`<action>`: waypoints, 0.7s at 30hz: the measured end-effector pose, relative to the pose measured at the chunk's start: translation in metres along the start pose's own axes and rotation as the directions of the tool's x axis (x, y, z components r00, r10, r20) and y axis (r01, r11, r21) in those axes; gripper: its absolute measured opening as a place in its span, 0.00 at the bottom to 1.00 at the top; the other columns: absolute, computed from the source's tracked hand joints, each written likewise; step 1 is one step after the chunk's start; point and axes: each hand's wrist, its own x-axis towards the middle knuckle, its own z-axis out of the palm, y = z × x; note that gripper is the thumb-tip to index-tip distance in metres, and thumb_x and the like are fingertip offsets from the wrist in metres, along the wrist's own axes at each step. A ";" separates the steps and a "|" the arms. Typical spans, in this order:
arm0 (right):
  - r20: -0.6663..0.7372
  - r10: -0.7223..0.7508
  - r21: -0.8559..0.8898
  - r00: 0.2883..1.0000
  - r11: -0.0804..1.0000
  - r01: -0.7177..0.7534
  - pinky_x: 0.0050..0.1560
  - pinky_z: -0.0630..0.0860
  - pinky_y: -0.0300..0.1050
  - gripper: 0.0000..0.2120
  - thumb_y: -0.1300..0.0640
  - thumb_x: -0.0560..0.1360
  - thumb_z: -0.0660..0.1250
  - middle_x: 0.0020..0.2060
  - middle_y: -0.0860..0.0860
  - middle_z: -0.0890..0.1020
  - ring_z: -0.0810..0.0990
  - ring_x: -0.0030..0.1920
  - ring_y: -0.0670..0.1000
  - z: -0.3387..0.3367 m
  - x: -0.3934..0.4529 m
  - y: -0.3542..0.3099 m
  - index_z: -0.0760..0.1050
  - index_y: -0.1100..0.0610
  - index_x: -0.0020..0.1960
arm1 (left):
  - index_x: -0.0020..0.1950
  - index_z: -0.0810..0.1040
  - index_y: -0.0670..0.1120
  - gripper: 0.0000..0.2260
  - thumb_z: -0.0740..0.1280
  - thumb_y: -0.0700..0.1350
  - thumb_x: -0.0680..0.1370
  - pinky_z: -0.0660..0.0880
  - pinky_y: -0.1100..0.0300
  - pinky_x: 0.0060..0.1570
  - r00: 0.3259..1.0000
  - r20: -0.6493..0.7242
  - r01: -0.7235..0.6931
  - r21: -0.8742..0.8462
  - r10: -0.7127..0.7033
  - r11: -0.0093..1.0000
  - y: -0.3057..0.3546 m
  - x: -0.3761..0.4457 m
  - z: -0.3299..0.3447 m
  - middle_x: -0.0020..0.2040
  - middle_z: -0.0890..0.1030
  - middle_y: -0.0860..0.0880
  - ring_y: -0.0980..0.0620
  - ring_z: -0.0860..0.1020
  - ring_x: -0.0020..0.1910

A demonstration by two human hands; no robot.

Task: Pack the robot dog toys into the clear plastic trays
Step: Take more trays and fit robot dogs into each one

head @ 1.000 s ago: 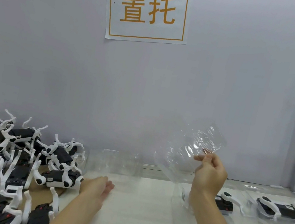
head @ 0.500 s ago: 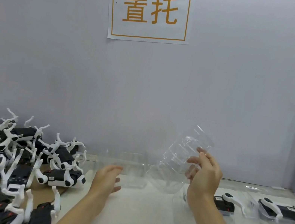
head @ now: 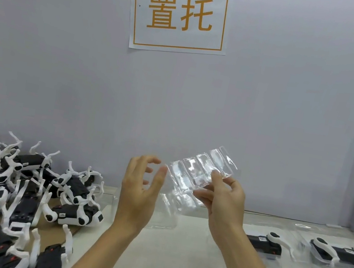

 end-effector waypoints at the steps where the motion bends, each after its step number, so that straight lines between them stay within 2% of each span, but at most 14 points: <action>1: 0.001 0.011 0.025 1.000 1.000 -0.011 0.34 0.80 0.42 0.10 0.55 0.80 0.68 0.31 0.56 0.84 0.84 0.30 0.54 0.002 -0.001 -0.001 0.68 0.59 0.54 | 0.52 0.76 0.60 0.14 0.62 0.65 0.73 0.72 0.67 0.49 0.999 0.011 -0.033 0.027 0.032 0.999 -0.001 0.000 0.000 0.54 0.74 0.60 0.60 0.75 0.55; 3: 0.023 0.023 0.015 0.999 1.000 -0.023 0.35 0.81 0.42 0.12 0.54 0.79 0.69 0.34 0.58 0.85 0.85 0.34 0.57 0.007 -0.005 -0.002 0.69 0.59 0.54 | 0.55 0.75 0.62 0.17 0.65 0.67 0.71 0.70 0.66 0.54 0.987 0.132 -0.103 0.116 0.087 0.988 -0.004 0.000 0.000 0.60 0.71 0.61 0.62 0.71 0.62; 5: 0.059 0.012 -0.079 0.998 0.997 -0.007 0.35 0.80 0.43 0.12 0.53 0.79 0.69 0.36 0.57 0.86 0.85 0.32 0.56 0.013 -0.010 -0.002 0.69 0.57 0.55 | 0.63 0.70 0.65 0.24 0.67 0.67 0.69 0.64 0.69 0.59 0.951 0.284 -0.200 0.265 0.122 0.943 -0.008 -0.003 0.001 0.67 0.67 0.61 0.62 0.64 0.67; 6: 0.083 -0.004 -0.144 0.997 0.989 0.016 0.35 0.80 0.42 0.12 0.52 0.79 0.68 0.37 0.56 0.86 0.84 0.31 0.54 0.015 -0.012 -0.003 0.69 0.56 0.55 | 0.67 0.68 0.64 0.26 0.68 0.63 0.70 0.64 0.67 0.62 0.938 0.319 -0.244 0.330 0.135 0.912 -0.011 -0.004 0.001 0.70 0.66 0.60 0.60 0.62 0.68; 8: 0.155 -0.031 -0.231 0.987 0.971 0.067 0.35 0.80 0.41 0.11 0.52 0.79 0.68 0.38 0.54 0.87 0.83 0.29 0.53 0.018 -0.016 -0.005 0.70 0.54 0.57 | 0.71 0.68 0.58 0.24 0.69 0.51 0.76 0.68 0.58 0.65 0.940 0.299 -0.281 0.410 0.163 0.868 -0.017 -0.004 0.002 0.70 0.69 0.56 0.55 0.65 0.68; 10: 0.229 -0.041 -0.268 0.973 0.958 0.104 0.38 0.82 0.43 0.07 0.53 0.81 0.65 0.40 0.52 0.87 0.83 0.30 0.52 0.019 -0.019 -0.007 0.72 0.52 0.58 | 0.70 0.71 0.53 0.18 0.65 0.44 0.80 0.68 0.59 0.62 0.970 0.204 -0.209 0.428 0.131 0.879 -0.019 -0.002 0.001 0.66 0.74 0.56 0.53 0.70 0.66; 13: 0.225 -0.127 -0.300 0.966 0.934 0.193 0.43 0.83 0.44 0.06 0.58 0.81 0.62 0.39 0.50 0.87 0.83 0.33 0.49 0.018 -0.019 -0.011 0.76 0.51 0.56 | 0.69 0.72 0.51 0.15 0.62 0.45 0.82 0.69 0.58 0.59 0.999 0.045 0.003 0.376 -0.021 0.926 -0.019 0.002 0.000 0.59 0.74 0.56 0.52 0.73 0.62; 17: 0.151 -0.348 -0.465 0.925 0.801 0.377 0.38 0.76 0.34 0.10 0.62 0.78 0.64 0.40 0.47 0.83 0.80 0.37 0.45 0.016 -0.016 -0.009 0.77 0.48 0.51 | 0.68 0.71 0.48 0.13 0.59 0.46 0.83 0.72 0.52 0.59 0.966 -0.081 0.259 0.278 -0.246 0.925 -0.020 0.004 -0.002 0.62 0.76 0.50 0.48 0.75 0.62; 19: 0.156 -0.319 -0.546 0.935 0.760 0.351 0.40 0.73 0.32 0.08 0.57 0.78 0.66 0.47 0.45 0.79 0.77 0.42 0.44 0.016 -0.015 -0.003 0.75 0.47 0.55 | 0.67 0.70 0.47 0.13 0.59 0.46 0.84 0.70 0.54 0.57 0.943 -0.110 0.333 0.228 -0.315 0.915 -0.020 0.006 -0.004 0.62 0.75 0.50 0.47 0.74 0.62; 21: 0.187 -0.217 -0.639 0.958 0.714 0.286 0.45 0.72 0.36 0.14 0.50 0.77 0.68 0.53 0.44 0.74 0.76 0.47 0.43 0.015 -0.014 0.004 0.71 0.45 0.61 | 0.68 0.69 0.47 0.13 0.58 0.47 0.84 0.69 0.54 0.58 0.929 -0.099 0.370 0.162 -0.358 0.915 -0.017 0.006 -0.004 0.64 0.74 0.49 0.47 0.73 0.63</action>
